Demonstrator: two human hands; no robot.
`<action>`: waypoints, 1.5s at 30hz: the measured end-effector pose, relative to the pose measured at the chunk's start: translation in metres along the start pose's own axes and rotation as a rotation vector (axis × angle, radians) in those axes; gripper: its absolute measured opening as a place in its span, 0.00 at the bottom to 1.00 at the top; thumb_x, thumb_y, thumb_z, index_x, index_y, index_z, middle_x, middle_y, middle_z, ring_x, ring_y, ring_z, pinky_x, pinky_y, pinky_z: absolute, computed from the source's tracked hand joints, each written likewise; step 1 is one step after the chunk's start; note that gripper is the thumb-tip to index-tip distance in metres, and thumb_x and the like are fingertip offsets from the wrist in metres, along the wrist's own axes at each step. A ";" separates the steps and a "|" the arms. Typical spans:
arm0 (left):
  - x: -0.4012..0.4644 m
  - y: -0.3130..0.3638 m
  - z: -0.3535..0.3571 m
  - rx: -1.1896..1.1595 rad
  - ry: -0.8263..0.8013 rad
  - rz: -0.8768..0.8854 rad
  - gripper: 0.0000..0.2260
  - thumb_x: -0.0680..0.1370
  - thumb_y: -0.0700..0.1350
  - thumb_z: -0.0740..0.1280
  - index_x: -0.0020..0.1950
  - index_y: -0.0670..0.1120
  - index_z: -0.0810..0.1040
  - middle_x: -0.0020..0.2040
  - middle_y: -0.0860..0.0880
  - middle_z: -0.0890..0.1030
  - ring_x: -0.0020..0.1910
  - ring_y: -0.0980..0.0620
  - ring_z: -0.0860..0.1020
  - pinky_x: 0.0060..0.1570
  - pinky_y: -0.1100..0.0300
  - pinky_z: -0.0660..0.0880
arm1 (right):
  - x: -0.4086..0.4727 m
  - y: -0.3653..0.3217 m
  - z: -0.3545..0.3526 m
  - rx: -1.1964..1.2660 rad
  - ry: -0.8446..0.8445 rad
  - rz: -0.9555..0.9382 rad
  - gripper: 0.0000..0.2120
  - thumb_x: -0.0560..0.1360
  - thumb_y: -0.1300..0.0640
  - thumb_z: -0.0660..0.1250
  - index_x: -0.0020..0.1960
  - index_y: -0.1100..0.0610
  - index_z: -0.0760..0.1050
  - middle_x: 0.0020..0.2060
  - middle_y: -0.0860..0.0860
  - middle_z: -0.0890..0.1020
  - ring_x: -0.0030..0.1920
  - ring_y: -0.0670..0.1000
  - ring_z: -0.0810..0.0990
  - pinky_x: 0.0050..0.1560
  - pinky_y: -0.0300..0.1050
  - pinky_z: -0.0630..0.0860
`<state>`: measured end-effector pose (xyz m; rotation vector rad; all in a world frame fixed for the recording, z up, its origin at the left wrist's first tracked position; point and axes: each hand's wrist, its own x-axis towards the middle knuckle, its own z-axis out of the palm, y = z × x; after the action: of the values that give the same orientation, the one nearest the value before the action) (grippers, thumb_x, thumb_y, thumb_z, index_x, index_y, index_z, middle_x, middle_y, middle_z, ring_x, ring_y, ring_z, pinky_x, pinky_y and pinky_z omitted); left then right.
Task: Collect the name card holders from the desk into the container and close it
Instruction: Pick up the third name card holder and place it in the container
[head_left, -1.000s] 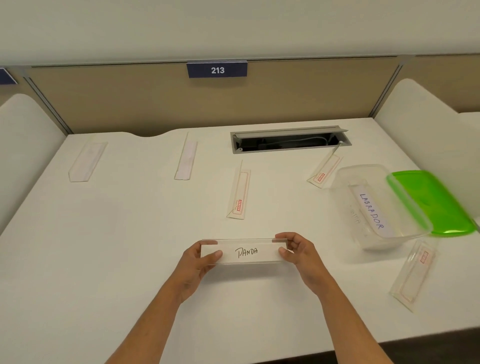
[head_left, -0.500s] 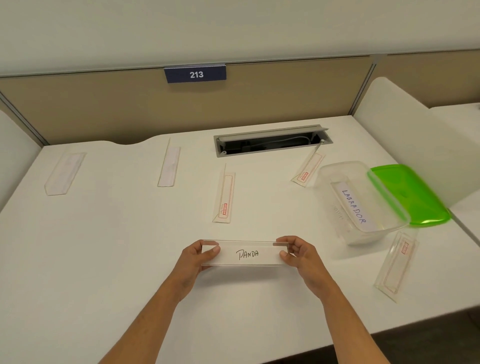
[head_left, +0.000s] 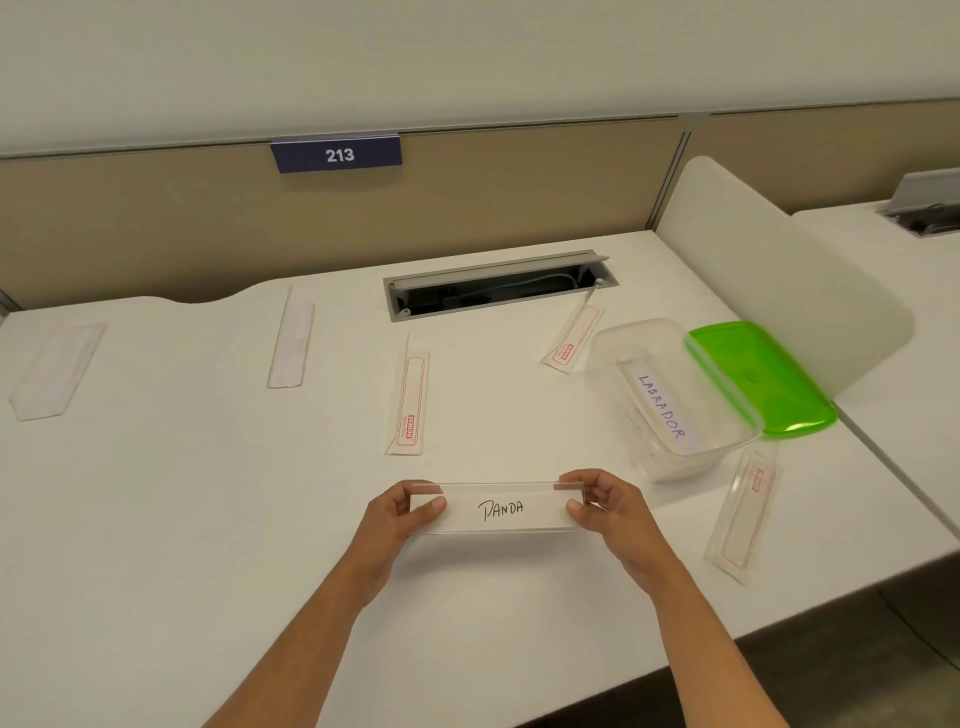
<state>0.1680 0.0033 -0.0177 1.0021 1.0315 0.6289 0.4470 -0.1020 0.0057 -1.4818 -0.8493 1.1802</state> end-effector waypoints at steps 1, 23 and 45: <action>0.002 -0.001 0.003 -0.011 0.011 0.007 0.18 0.68 0.52 0.76 0.55 0.47 0.82 0.53 0.47 0.81 0.54 0.48 0.79 0.60 0.50 0.73 | -0.001 -0.001 -0.005 -0.005 0.010 -0.005 0.14 0.74 0.70 0.69 0.53 0.54 0.82 0.53 0.50 0.85 0.51 0.45 0.80 0.50 0.38 0.77; 0.042 -0.060 0.072 1.362 0.050 0.443 0.29 0.80 0.64 0.48 0.79 0.54 0.58 0.79 0.58 0.52 0.78 0.57 0.41 0.76 0.53 0.36 | 0.001 -0.063 -0.104 0.119 0.671 -0.309 0.17 0.71 0.69 0.73 0.50 0.49 0.83 0.44 0.45 0.84 0.39 0.38 0.77 0.45 0.30 0.76; 0.043 -0.069 0.076 1.360 0.157 0.517 0.27 0.80 0.64 0.51 0.75 0.53 0.67 0.78 0.59 0.60 0.79 0.58 0.49 0.77 0.52 0.43 | 0.080 -0.047 -0.116 -0.850 0.683 0.068 0.20 0.68 0.48 0.76 0.57 0.50 0.77 0.55 0.50 0.84 0.54 0.58 0.80 0.52 0.49 0.74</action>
<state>0.2539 -0.0203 -0.0852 2.4884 1.3405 0.3504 0.5829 -0.0483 0.0327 -2.4112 -0.8407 0.2490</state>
